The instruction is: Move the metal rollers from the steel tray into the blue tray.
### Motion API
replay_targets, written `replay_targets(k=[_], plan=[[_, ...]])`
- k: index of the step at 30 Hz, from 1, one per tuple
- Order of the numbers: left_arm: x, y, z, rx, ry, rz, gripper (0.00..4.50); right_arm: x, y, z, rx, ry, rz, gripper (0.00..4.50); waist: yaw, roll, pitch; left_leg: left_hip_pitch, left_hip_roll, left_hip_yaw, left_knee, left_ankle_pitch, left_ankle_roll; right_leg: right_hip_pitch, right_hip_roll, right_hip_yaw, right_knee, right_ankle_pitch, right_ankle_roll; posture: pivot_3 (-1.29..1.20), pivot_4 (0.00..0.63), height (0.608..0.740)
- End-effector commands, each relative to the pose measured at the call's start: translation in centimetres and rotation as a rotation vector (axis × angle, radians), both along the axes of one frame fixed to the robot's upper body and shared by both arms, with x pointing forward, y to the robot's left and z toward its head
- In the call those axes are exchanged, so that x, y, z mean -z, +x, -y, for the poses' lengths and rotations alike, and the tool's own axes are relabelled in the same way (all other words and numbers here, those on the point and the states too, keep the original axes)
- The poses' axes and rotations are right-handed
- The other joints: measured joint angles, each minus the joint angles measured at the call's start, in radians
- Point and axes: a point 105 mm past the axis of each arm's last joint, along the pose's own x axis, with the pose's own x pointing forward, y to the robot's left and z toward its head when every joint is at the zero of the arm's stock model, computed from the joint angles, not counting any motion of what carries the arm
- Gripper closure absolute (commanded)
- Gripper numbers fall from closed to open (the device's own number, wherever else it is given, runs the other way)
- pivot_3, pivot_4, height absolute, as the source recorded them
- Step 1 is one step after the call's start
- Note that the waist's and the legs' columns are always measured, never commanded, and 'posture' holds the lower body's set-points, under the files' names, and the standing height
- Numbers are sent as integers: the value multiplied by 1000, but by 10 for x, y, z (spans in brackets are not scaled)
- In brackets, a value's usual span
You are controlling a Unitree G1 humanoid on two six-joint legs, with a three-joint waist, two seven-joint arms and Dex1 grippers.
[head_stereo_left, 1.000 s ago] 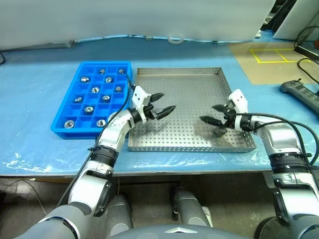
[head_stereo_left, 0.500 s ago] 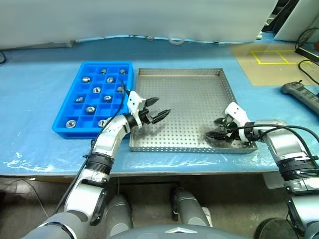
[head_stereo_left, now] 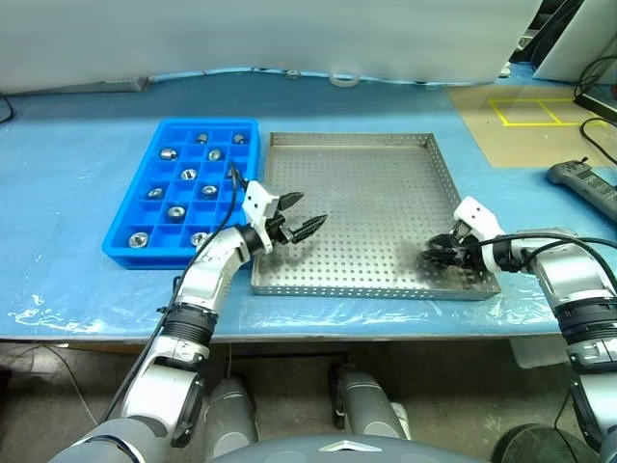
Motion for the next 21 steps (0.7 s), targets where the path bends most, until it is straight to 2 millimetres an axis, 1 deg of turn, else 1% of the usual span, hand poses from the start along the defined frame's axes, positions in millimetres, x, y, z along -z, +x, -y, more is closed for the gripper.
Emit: replay_targets(k=[1, 2, 4, 5, 6, 7, 10, 11, 13, 14, 16, 17, 19, 21], plan=[[-10, 0, 0, -4, -20, 33, 514, -37, 6, -28, -63, 166, 91, 2729, 0, 0, 0, 0, 0, 0, 0, 0, 0, 0, 0, 0, 0, 0, 0, -478, 150, 740], [-12, 1, -1, -12, -29, 33, 514, -47, 8, -39, -81, 222, 112, 2729, -3, 0, 0, 0, 0, 0, 0, 0, 0, 0, 0, 0, 0, 0, 0, -479, 150, 740], [-22, 9, -15, -79, -105, 26, 514, -72, 10, -80, -159, 394, 161, 2729, -10, 0, 0, 0, 0, 1, 0, 0, 0, -2, 0, 2, 1, 0, 0, -461, 150, 740], [-26, 12, -23, -116, -141, 24, 514, -80, 10, -96, -193, 452, 174, 2729, -15, 0, 0, 0, 0, 1, 0, 0, 0, -4, 1, 3, 2, 0, 0, -434, 150, 740], [-30, 15, -34, -166, -163, 29, 514, -84, 11, -111, -222, 491, 190, 2729, -17, 0, 0, 0, 1, 2, 0, 0, 0, -5, 2, 4, 3, 1, 0, -409, 150, 740], [-32, 18, -44, -215, -171, 39, 514, -86, 16, -122, -221, 515, 204, 2729, -16, 0, 0, 0, 1, 2, -1, 1, 0, -7, 2, 3, 4, 1, 0, -398, 150, 740], [-43, 22, -76, -363, -219, 79, 514, -89, 37, -148, -181, 572, 225, 2729, -6, 0, 0, -1, 3, 1, -2, 2, -3, -8, 3, 1, 5, 1, 0, -315, 150, 740], [-49, 24, -90, -438, -245, 96, 514, -89, 43, -161, -193, 575, 230, 2729, 1, 0, 0, -2, 2, 1, -2, 2, -4, -8, 3, 1, 5, 1, 0, -315, 150, 740], [-55, 27, -127, -630, -312, 111, 514, -96, 55, -195, -236, 587, 252, 2729, 6, 0, 0, -3, 2, 1, -2, 2, -4, -9, 2, 2, 4, 1, 0, -232, 150, 740], [-56, 26, -145, -709, -341, 114, 514, -103, 57, -213, -265, 612, 256, 2729, 8, 0, 0, -4, 1, 1, -2, 2, -4, -10, 2, 2, 4, 1, 0, -186, 150, 740], [-56, 14, -181, -863, -353, 143, 514, -122, 63, -258, -325, 645, 291, 2729, 6, 0, 0, -6, 2, 1, -3, 2, -4, -12, 2, 2, 5, 1, 0, -124, 150, 740], [-56, 9, -192, -910, -345, 156, 514, -127, 65, -274, -337, 646, 306, 2729, 8, 0, 0, -7, 2, 1, -4, 3, -5, -15, 2, 1, 6, 1, -1, -109, 150, 740], [-55, -1, -205, -977, -328, 170, 514, -134, 69, -294, -337, 651, 319, 2729, 29, 0, 0, -10, 4, 0, -6, 3, -7, -19, 2, -1, 7, 0, -1, -75, 150, 740], [-53, -14, -218, -1046, -324, 179, 514, -138, 67, -313, -365, 648, 330, 2729, 63, 0, 0, -10, 5, 0, -10, 5, -9, -19, 2, -4, 7, -1, -3, 16, 150, 740]])
